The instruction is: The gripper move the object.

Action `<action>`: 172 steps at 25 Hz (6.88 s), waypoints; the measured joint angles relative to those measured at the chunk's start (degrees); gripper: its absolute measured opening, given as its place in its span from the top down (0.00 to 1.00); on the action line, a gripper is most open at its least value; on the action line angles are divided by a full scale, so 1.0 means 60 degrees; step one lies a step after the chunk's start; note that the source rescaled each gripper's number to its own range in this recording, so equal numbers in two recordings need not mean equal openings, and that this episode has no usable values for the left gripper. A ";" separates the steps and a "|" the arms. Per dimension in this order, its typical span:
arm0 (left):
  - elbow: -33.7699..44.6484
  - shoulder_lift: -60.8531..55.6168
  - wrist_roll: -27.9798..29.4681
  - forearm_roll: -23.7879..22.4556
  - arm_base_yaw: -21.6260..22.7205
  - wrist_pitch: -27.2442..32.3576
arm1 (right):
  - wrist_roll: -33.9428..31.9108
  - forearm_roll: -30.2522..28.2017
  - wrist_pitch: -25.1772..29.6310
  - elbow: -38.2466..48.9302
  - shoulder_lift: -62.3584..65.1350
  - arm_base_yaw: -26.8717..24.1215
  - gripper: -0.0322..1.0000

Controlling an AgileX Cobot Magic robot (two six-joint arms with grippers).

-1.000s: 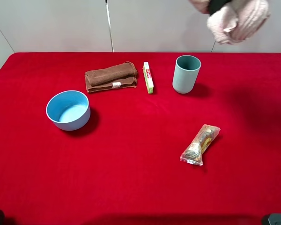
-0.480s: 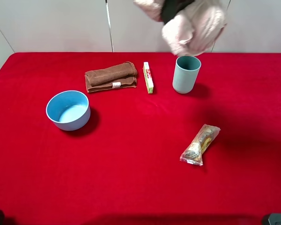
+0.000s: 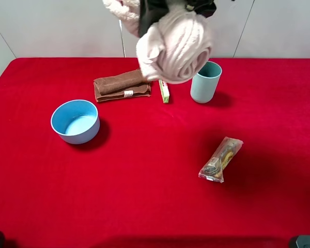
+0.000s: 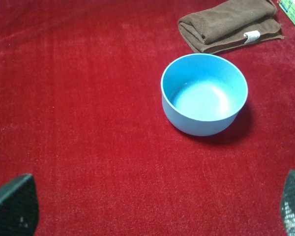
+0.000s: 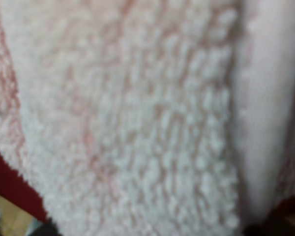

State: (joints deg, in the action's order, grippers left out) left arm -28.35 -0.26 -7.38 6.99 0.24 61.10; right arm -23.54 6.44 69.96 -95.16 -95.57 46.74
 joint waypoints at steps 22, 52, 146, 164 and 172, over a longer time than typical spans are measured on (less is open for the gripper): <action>0.0000 0.0000 0.0000 0.0000 0.0000 0.0000 | -0.1242 0.1311 -0.3253 0.2401 -0.0859 0.0091 0.97; 0.0000 0.0000 0.0000 -0.0177 0.0000 0.0000 | -0.2489 0.1489 -0.6087 0.3005 -0.3634 0.0091 0.97; 0.0000 0.0000 0.0000 -0.0186 0.0000 0.0000 | 0.0832 0.0717 -0.1099 0.3637 0.1252 -0.0435 0.00; 0.0000 0.0000 0.0000 -0.0186 0.0000 0.0000 | 0.3266 0.0097 -0.0008 0.3637 0.3529 -0.0576 0.00; 0.0000 0.0000 0.0000 -0.0186 0.0000 0.0000 | 0.3274 -0.0279 0.0003 0.3637 0.4641 -0.0576 0.00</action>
State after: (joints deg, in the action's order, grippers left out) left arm -28.35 -0.26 -7.38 5.88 0.24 61.10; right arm -3.90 4.76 69.98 -73.33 -67.72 43.28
